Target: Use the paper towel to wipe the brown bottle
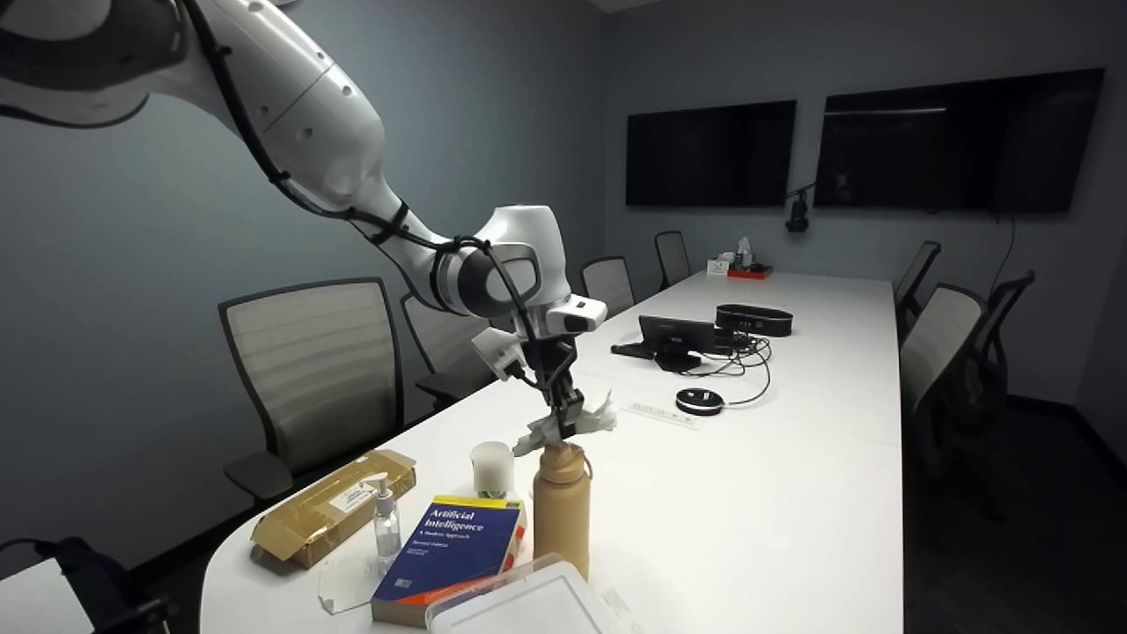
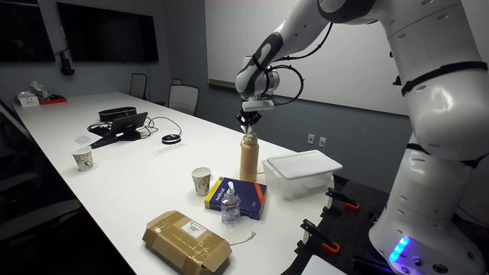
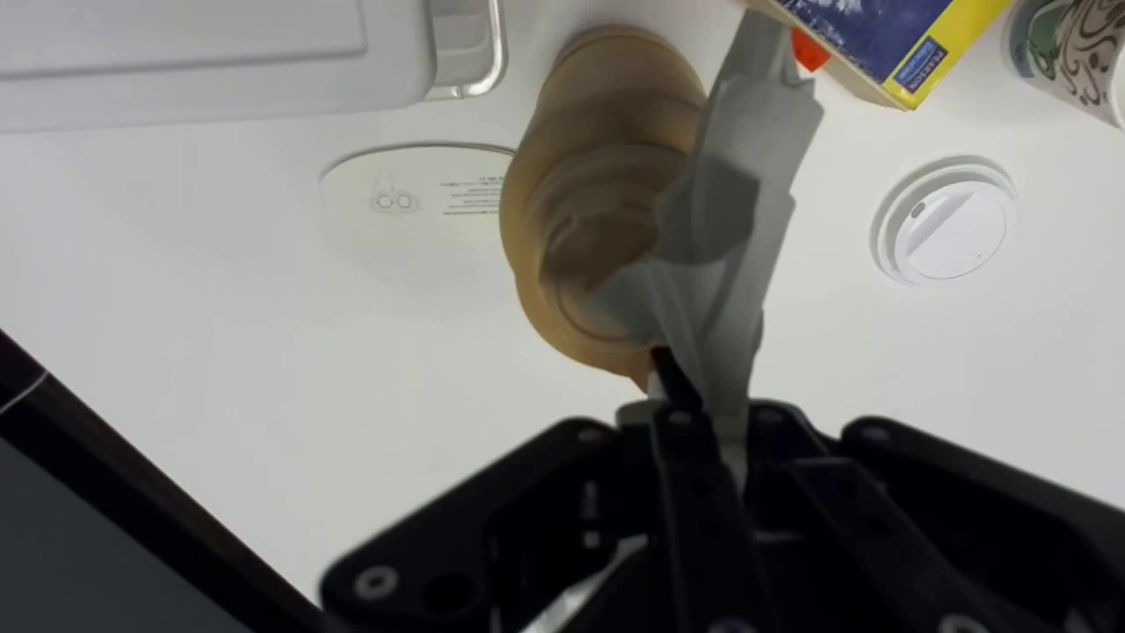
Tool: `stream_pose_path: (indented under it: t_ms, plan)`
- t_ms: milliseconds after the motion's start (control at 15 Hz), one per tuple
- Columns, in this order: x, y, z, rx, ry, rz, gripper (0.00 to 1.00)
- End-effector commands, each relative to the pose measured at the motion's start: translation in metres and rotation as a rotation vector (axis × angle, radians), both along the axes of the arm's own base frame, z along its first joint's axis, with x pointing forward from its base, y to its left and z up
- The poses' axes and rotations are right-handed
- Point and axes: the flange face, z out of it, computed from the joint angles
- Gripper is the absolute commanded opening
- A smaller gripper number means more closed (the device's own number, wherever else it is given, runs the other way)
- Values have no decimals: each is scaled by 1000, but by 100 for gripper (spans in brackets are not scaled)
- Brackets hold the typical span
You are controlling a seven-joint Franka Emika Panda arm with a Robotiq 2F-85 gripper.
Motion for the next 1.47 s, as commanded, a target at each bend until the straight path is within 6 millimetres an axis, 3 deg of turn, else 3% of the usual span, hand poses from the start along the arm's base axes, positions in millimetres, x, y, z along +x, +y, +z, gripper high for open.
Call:
stream_pose_path:
  t_ms: [0, 400, 1400]
  plan:
    - [-11, 1, 7, 89, 69, -78, 1]
    - [-21, -3, 3, 203, 206, -152, 1]
    - [-8, 13, 7, 268, 74, -216, 1]
